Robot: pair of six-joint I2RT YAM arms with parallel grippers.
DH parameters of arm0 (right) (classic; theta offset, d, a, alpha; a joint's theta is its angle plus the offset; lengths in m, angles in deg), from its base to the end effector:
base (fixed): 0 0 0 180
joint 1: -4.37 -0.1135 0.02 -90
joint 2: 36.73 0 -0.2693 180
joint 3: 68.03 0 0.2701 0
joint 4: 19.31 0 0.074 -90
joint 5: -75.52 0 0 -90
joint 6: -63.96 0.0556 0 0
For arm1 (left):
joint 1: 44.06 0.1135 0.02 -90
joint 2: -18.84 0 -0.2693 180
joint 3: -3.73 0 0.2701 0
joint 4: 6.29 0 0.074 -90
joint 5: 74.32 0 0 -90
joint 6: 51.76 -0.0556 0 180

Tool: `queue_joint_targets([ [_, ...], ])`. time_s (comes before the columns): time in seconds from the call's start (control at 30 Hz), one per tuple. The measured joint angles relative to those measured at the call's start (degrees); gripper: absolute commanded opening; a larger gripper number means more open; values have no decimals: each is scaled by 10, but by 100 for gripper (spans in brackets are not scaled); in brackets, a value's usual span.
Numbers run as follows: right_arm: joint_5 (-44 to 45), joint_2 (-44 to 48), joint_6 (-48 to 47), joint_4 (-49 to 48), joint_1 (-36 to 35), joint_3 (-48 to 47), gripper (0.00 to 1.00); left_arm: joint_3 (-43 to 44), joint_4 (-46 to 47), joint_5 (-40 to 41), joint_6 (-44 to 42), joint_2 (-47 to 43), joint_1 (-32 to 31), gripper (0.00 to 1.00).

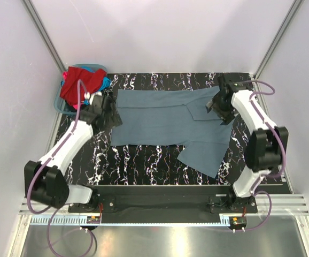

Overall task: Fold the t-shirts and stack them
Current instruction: Fold the tshirt

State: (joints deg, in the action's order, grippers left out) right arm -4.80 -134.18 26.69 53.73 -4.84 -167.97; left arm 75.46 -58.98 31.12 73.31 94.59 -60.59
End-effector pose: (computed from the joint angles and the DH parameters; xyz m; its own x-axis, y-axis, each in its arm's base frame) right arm 0.3644 0.0496 0.2708 -0.6452 0.6901 -0.3278 0.6786 0.7148 0.1690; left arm 0.2853 -0.0692 0.2489 -0.7330 -0.3602 -0.5771 -0.3506 0.9270 -0.1332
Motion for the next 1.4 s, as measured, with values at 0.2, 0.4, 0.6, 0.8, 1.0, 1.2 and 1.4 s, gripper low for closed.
queue_joint_targets([
  [0.2, 3, -146, -102, -78, 48, -91, 88, 248, 21, -21, -49, 158, -10, 99],
  [0.4, 1, -277, -164, -132, 46, -199, 89, 463, 74, -39, -68, 411, -18, 98],
  [0.6, -3, -380, -182, -146, 47, -283, 89, 551, 64, -79, -43, 562, 14, 97],
  [0.8, -13, -409, -187, -146, 49, -327, 89, 579, 66, -112, -9, 614, 43, 96],
  [1.0, -22, -440, -195, -141, 52, -376, 91, 615, 74, -133, 23, 642, 44, 96],
  [1.2, -26, -507, -207, -124, 56, -495, 95, 678, 83, -157, 56, 683, 50, 96],
  [1.4, -43, -553, -210, -116, 68, -579, 98, 747, 103, -183, 84, 730, 62, 96],
])
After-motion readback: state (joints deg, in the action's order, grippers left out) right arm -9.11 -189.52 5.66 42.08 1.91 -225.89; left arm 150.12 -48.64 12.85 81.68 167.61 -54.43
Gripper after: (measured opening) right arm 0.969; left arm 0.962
